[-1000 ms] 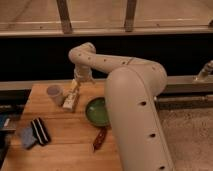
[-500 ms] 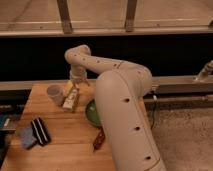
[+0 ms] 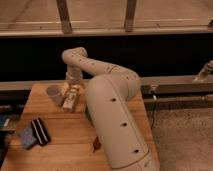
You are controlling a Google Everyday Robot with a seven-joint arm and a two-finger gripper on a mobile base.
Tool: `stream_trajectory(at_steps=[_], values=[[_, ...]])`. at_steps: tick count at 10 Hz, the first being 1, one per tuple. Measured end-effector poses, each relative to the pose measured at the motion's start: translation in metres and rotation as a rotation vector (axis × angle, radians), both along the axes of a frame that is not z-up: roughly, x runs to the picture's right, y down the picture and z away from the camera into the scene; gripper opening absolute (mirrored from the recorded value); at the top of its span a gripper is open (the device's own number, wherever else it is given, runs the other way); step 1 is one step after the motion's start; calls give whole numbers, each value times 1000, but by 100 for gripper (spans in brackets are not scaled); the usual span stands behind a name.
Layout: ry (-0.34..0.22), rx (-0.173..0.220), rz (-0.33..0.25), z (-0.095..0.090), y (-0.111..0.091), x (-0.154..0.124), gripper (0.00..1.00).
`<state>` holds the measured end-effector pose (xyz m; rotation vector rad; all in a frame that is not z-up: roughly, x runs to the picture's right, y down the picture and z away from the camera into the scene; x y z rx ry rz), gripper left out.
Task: Place the bottle in the ceramic bowl
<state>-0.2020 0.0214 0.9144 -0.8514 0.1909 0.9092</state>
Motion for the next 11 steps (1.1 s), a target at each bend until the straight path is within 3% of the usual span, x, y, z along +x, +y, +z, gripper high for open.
stream_trajectory(at_steps=[4, 8, 10, 11], values=[[6, -46, -26, 14, 18, -9, 80], [76, -31, -106, 28, 30, -22, 80], [103, -28, -117, 36, 32, -23, 79], [107, -28, -123, 39, 33, -25, 75]])
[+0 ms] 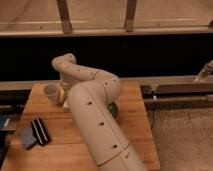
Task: Place the bottle in the ceramic bowl
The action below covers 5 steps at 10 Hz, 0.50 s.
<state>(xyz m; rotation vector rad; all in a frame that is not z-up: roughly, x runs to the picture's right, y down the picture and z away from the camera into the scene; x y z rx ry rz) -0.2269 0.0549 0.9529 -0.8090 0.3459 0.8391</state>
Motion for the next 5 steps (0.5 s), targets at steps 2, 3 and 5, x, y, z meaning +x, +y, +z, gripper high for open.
stream_trajectory(at_steps=[2, 3, 5], values=[[7, -3, 0, 2, 0, 0, 58], [12, -5, 6, 3, 0, 4, 45], [13, -9, 21, 2, -2, 11, 24]])
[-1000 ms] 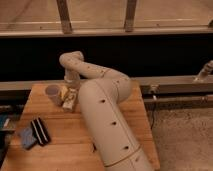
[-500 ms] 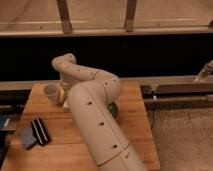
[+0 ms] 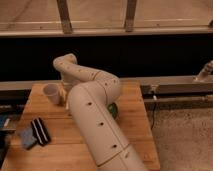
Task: Place the bottle in the ceramic bowl
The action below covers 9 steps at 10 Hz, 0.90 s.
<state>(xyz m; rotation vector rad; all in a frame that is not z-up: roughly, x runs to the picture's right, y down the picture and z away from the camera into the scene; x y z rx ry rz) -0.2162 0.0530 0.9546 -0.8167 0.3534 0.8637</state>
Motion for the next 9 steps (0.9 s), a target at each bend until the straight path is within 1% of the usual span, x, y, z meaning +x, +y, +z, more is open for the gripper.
stream_trajectory(at_steps=[2, 3, 4, 6, 9], values=[[-14, -7, 36, -3, -6, 11, 5], [-24, -7, 54, -6, -10, 16, 1], [-36, 5, 78, -13, -19, 23, 0], [-53, 30, 102, -24, -34, 30, 0], [-93, 89, 132, -48, -70, 32, 0]])
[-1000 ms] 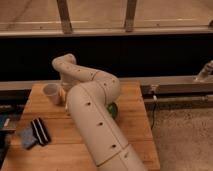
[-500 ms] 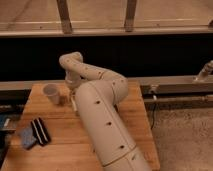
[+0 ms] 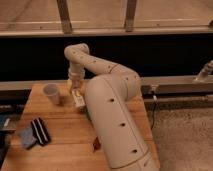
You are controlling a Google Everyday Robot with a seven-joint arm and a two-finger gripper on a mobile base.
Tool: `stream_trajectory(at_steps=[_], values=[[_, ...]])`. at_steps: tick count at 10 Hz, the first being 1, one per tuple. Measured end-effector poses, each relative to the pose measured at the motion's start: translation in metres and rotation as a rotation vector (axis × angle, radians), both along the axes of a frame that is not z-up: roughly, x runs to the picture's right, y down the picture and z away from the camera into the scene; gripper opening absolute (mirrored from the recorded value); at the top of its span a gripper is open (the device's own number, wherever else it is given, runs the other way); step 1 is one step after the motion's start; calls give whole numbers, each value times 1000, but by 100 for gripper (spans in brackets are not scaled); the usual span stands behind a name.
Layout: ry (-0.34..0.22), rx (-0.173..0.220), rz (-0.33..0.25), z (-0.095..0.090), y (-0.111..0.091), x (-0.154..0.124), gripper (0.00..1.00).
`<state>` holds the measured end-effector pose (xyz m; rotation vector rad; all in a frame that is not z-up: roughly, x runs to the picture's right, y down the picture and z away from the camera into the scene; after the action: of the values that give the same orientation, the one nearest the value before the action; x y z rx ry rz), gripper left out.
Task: Place the bottle in the ceramic bowl
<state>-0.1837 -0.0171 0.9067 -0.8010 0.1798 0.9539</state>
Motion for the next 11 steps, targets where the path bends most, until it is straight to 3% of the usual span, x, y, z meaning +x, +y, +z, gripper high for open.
stream_trajectory(at_steps=[4, 9, 11], values=[[-13, 62, 54, -18, -44, 22, 0], [16, 59, 214, -20, -51, 104, 0], [14, 56, 248, -20, -51, 120, 0]])
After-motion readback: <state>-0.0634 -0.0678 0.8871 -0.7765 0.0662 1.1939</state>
